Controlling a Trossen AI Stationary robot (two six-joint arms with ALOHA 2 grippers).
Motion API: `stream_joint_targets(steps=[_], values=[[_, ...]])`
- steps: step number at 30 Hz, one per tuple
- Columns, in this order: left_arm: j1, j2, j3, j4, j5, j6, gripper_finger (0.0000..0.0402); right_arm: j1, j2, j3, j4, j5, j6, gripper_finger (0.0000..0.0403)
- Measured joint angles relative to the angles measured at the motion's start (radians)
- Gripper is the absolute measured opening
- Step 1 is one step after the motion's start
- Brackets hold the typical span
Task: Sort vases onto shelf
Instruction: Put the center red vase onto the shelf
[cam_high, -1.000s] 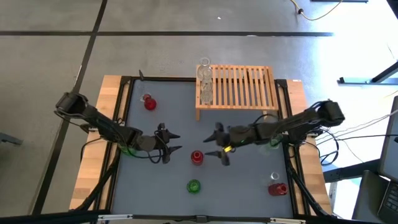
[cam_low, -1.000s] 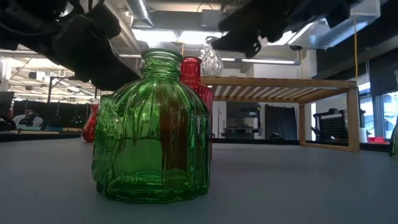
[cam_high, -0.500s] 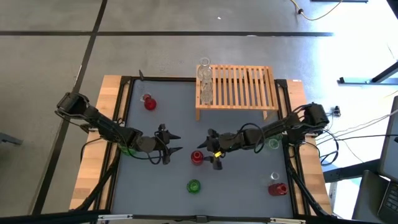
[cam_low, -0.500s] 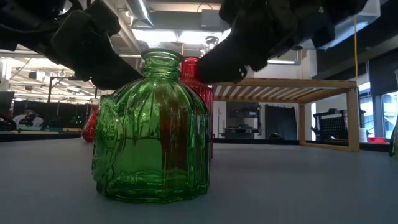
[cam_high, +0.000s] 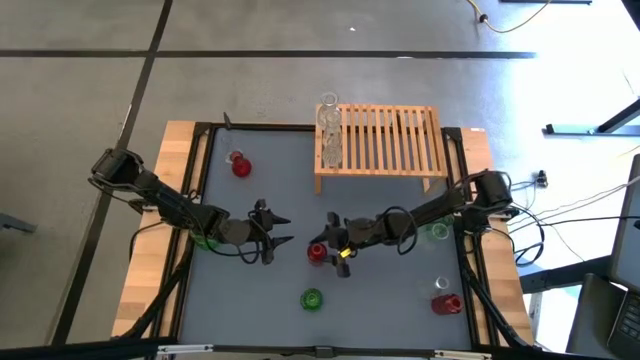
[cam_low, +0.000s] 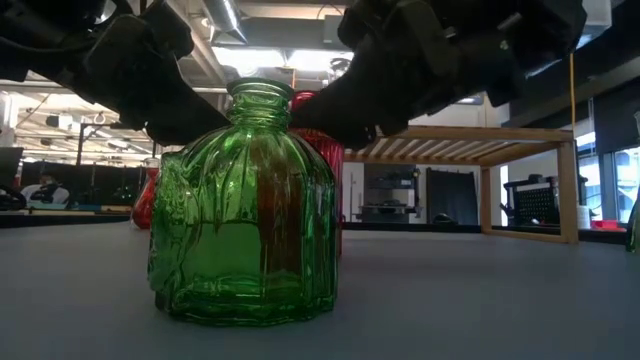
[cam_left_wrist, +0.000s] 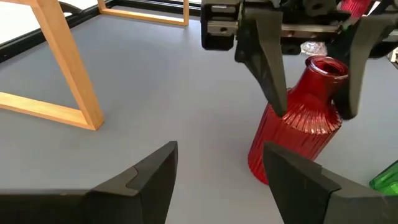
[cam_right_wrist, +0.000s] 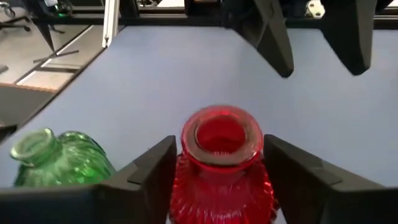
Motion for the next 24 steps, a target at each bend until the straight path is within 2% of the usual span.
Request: stream_joint_targets(steps=[8,15,24], values=[[0.000,0.000,0.000,-0.001,0.000,0.000,0.0228,0.000,0.016,0.001,0.060,0.006,-0.028,0.0087],[0.000,0.000,0.000,-0.007,0.005,-0.001,0.0228,0.008,-0.037,-0.003,0.000,0.006,-0.046,0.0087],[-0.003,0.000,0.000,-0.007,0.006,-0.025,0.0228,0.014,-0.249,-0.002,-0.190,0.049,-0.096,0.0087]])
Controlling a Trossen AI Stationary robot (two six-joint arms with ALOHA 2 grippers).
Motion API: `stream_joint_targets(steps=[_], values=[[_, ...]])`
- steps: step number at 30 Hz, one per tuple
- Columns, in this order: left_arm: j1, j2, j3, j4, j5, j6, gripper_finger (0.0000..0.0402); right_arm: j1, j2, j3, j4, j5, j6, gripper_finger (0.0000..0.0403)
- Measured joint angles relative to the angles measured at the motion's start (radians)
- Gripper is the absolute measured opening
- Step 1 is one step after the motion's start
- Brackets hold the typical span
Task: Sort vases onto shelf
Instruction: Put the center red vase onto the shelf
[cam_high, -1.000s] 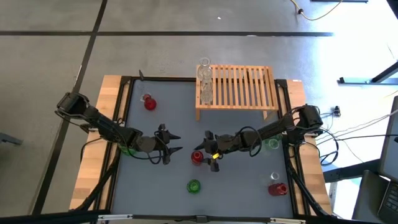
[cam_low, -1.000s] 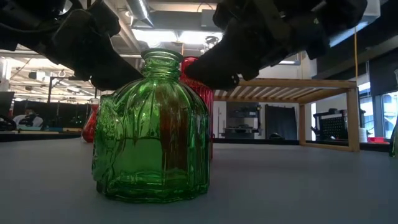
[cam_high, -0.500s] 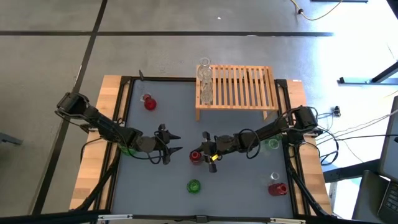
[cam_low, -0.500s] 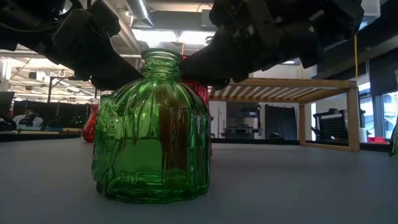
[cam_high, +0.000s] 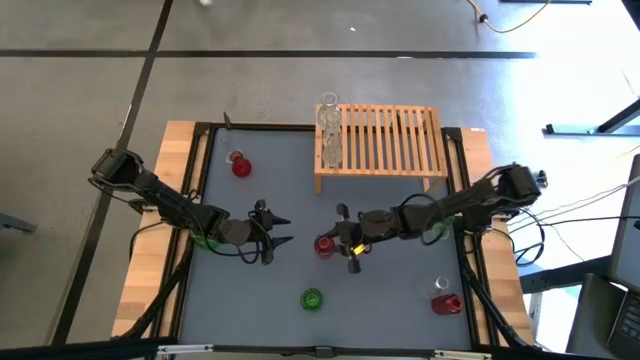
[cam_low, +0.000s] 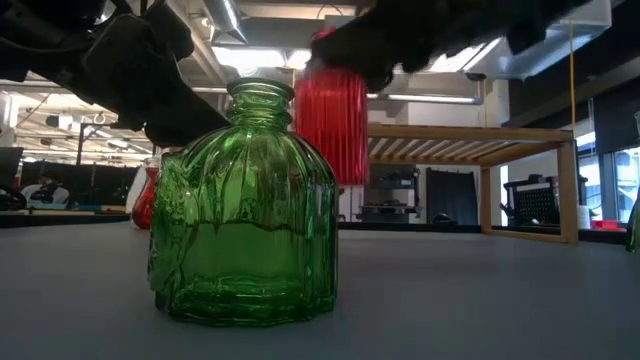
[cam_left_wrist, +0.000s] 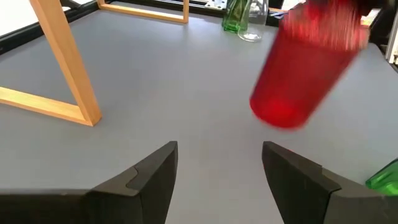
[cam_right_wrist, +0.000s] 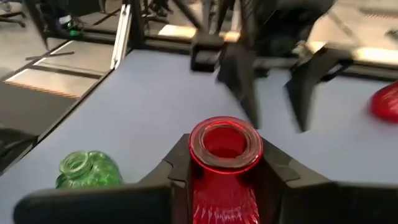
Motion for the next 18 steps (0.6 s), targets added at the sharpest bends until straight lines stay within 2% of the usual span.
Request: stream_joint_targets(steps=[11,18], values=[[-0.044,0.000,0.000,-0.001,-0.004,-0.053,0.0228,-0.022,-0.399,0.001,-0.248,0.121,-0.088,0.0090],[-0.054,0.000,0.000,0.007,-0.009,-0.057,0.0228,-0.190,-0.604,0.002,-0.325,0.141,-0.082,0.0092]])
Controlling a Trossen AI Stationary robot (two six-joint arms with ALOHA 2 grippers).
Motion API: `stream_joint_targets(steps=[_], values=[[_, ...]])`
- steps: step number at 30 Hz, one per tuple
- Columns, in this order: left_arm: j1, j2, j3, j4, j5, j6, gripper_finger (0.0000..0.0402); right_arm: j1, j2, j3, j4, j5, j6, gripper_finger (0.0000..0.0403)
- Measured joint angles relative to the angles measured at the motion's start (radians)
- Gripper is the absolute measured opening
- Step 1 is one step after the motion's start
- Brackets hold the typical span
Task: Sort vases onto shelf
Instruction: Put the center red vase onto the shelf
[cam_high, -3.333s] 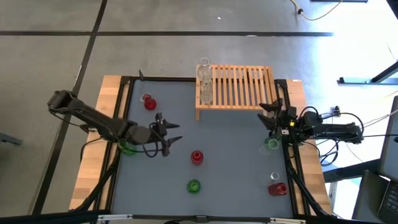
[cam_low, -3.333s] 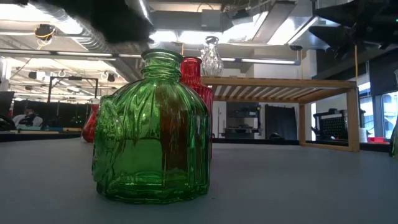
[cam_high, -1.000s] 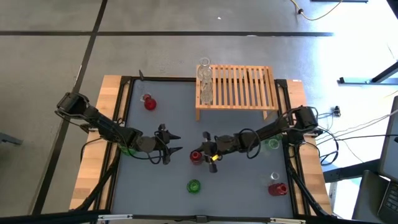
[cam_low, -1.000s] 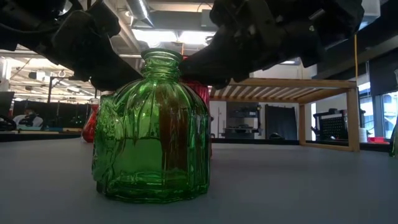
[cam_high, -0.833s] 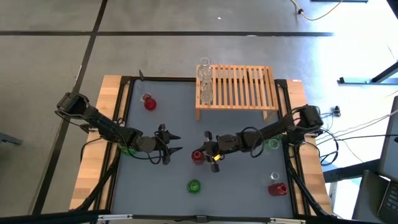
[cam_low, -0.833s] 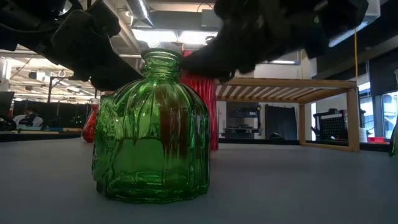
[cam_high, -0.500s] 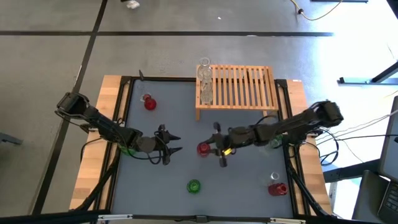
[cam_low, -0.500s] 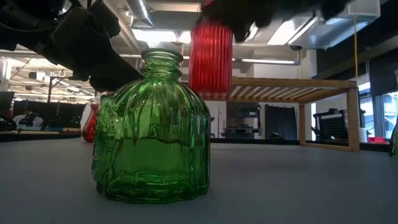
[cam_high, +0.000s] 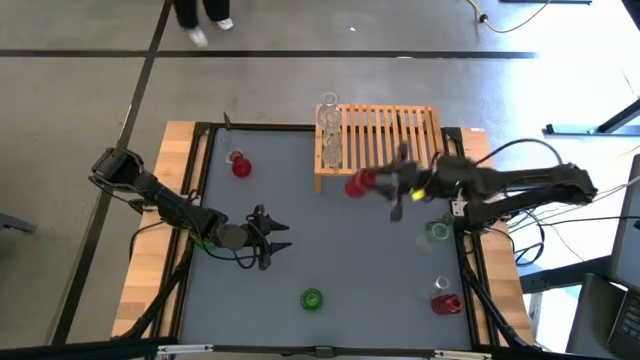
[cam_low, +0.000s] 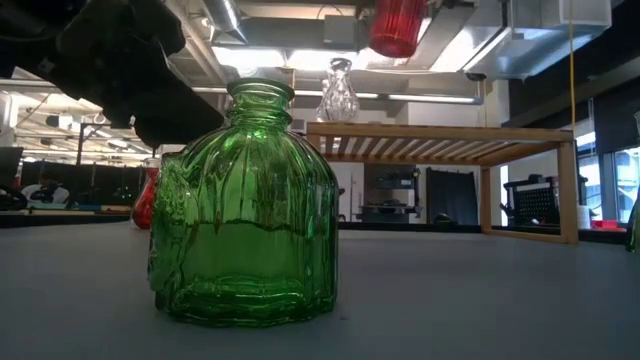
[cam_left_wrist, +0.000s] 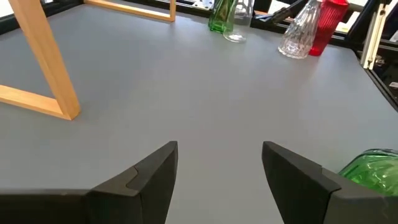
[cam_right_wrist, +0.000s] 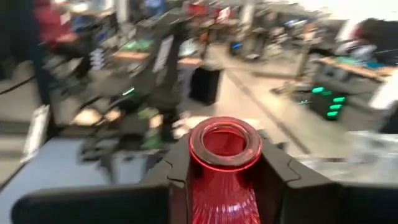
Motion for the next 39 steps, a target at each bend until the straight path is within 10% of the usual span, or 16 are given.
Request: stream_joint_targets(steps=[18,39], values=[[0.000,0.000,0.000,0.001,-0.049,0.003,0.0228,-0.524,0.172,0.200,-0.077,-0.174,0.087,0.0093],[0.001,0.000,0.000,0.000,-0.048,0.011,0.0228,-0.650,0.429,0.216,0.017,-0.201,0.168,0.0094]])
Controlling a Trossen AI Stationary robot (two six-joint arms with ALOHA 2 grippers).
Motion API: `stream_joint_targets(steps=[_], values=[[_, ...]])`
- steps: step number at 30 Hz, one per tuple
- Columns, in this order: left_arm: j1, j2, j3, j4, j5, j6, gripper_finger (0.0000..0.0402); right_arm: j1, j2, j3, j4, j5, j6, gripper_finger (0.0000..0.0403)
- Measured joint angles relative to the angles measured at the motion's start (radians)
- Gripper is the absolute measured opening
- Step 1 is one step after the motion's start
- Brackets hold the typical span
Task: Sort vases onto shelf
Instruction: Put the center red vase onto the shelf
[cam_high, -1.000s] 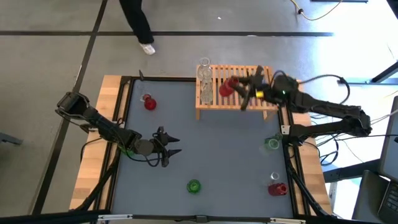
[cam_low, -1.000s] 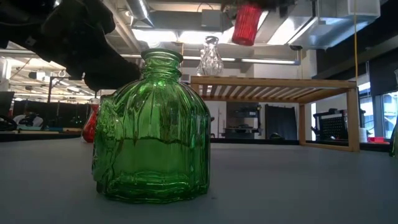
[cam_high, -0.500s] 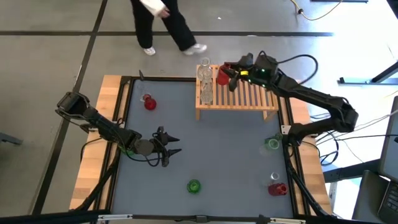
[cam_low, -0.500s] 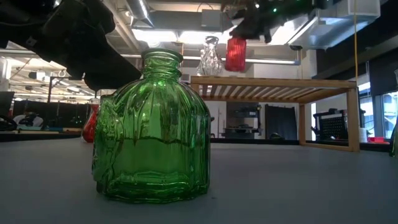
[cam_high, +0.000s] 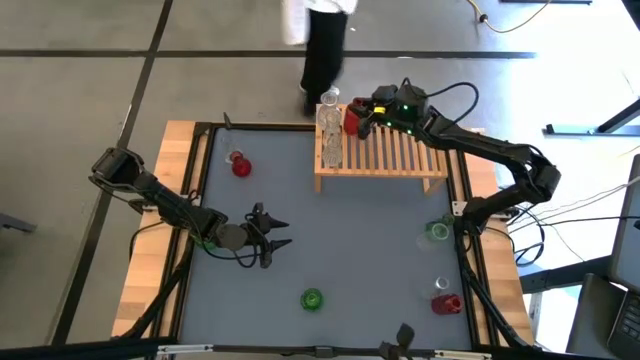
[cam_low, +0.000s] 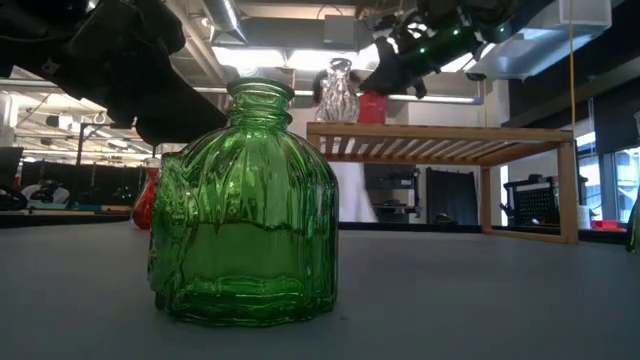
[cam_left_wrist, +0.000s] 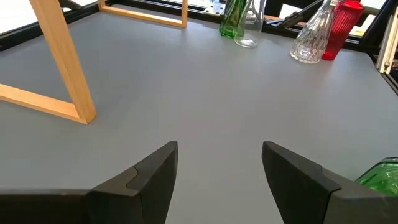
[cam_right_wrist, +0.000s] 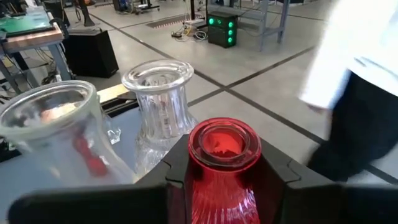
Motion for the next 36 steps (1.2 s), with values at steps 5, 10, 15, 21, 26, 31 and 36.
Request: stream_joint_targets(steps=[5,10,15,21,26,31,36], values=[[0.000,0.000,0.000,-0.001,0.000,0.000,0.0228,0.000,0.027,0.000,0.024,0.000,0.001,0.0095],[0.000,0.000,0.000,-0.002,0.000,0.000,0.0228,0.000,0.031,0.000,0.024,0.000,0.000,0.0095],[0.000,0.000,0.000,-0.002,-0.001,0.000,0.0228,0.000,0.031,0.000,0.023,0.001,0.002,0.0095],[0.000,0.000,0.000,0.000,-0.001,0.000,0.0228,0.000,0.031,0.000,0.024,0.001,0.004,0.0121],[0.000,0.000,0.000,0.000,-0.001,0.000,0.0228,0.000,0.031,0.000,0.038,0.000,0.005,0.0171],[0.000,0.000,0.000,0.000,-0.001,0.000,0.0228,0.000,0.025,0.000,0.047,0.001,0.004,0.0203],[0.000,0.000,0.000,0.000,-0.001,-0.001,0.0228,0.000,-0.013,0.000,0.046,-0.004,-0.009,0.0211]])
